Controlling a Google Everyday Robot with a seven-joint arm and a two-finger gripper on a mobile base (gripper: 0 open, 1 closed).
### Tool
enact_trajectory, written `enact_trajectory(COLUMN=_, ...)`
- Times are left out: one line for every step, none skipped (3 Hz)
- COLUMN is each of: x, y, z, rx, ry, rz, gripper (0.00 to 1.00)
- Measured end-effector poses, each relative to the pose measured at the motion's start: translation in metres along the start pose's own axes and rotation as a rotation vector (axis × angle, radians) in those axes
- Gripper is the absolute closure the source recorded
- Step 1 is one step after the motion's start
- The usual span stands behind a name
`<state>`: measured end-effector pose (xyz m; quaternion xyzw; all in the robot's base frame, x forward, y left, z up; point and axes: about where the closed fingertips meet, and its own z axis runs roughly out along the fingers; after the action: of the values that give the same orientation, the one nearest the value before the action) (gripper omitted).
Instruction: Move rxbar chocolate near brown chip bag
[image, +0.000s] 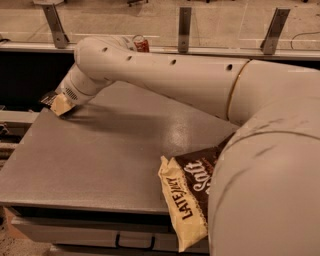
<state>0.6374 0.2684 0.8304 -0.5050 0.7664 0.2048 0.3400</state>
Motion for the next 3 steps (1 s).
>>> enact_trajectory(x=-0.005, y=-0.018, z=-0.035, rx=0.033, ry=-0.046, rz=-0.05, gripper=1.0)
enact_trajectory(x=0.008, y=-0.034, z=-0.047, rx=0.059, ry=-0.04, rz=-0.116, gripper=1.0)
enact_trajectory(x=0.007, y=-0.031, z=-0.045, rx=0.054, ry=-0.04, rz=-0.12, gripper=1.0)
